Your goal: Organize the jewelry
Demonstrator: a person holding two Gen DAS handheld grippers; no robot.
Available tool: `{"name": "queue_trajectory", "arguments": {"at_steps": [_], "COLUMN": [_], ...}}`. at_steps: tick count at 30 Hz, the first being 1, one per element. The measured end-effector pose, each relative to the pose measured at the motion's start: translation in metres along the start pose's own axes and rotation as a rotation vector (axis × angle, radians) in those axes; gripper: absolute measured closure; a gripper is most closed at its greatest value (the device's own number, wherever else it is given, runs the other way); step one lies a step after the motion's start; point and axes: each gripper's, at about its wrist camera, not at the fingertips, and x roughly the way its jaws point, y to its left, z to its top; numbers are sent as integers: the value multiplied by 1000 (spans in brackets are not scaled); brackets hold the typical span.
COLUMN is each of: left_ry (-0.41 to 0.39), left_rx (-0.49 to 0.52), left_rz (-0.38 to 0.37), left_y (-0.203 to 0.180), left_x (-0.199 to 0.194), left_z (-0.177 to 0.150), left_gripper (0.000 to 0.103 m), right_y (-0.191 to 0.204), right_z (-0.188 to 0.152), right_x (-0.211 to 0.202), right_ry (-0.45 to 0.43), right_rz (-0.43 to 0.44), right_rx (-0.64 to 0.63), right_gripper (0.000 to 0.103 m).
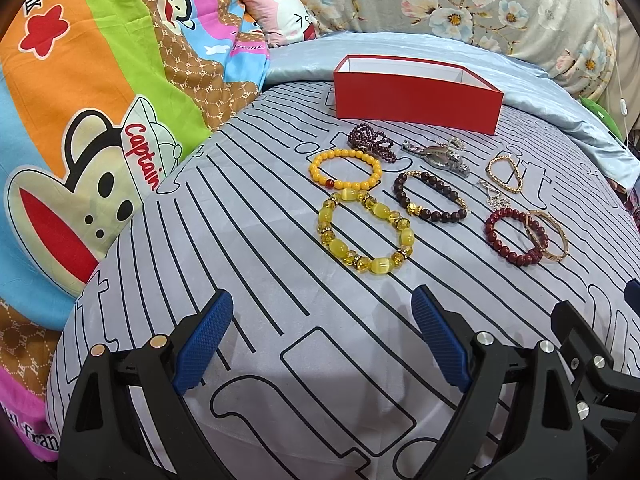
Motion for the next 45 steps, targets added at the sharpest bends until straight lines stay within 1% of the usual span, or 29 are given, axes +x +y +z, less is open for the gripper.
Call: {"name": "queue_trajectory", "arguments": {"at_steps": [4,7,15,17,19,22,25,28,30,31,33,34,35,36,37,38,39,42,45], "left_ry": [-2,-10,5,-1,-9,-4,4,17,41,51,78,86,78,75,73,71,69,63,60], "left_rx": [-1,-18,-117,-113,-103,-90,-66,-39,-31,-29,-25,-25,-26,-23,-21,-21,-23,-36,-54], "left_rz": [-6,-25,-35,-25,-30,-36,-26,-26,-32,-36,-42,-44,-41,-49,-53,-56,-65,-87,-107], "left_y": [-1,2,22,25,28,30,26,20,17,17,16,15,15,15,14,14,14,16,18], "left_x": [0,-2,3,3,5,12,22,32,41,44,53,57,57,58,58,58,58,57,57], "left_z": [1,1,4,7,12,21,29,37,41,42,43,43,44,44,45,46,46,45,44], "left_gripper": [17,16,16,16,16,16,17,24,36,40,51,55,60,73,78,88,94,94,94], "right_y": [0,-3,-7,-6,-6,-6,-6,-6,-7,-8,-10,-13,-15,-18,-21,-23,-26,-26,-19], "right_z": [0,-1,1,1,1,1,2,2,2,2,5,9,11,14,18,21,24,34,42], "right_x": [0,0,2,3,4,6,7,9,10,10,8,8,9,10,12,14,17,26,40], "right_ry": [2,5,24,28,31,36,45,53,58,56,44,39,41,46,53,59,65,83,98], "right_rz": [1,6,20,23,23,25,28,31,34,33,15,12,14,20,24,28,36,66,60], "right_rx": [2,10,25,23,26,29,24,24,28,30,27,31,36,45,56,63,74,85,57], "right_gripper": [7,7,7,7,7,7,7,7,7,7,7,7,7,7,7,7,7,11,16]}}
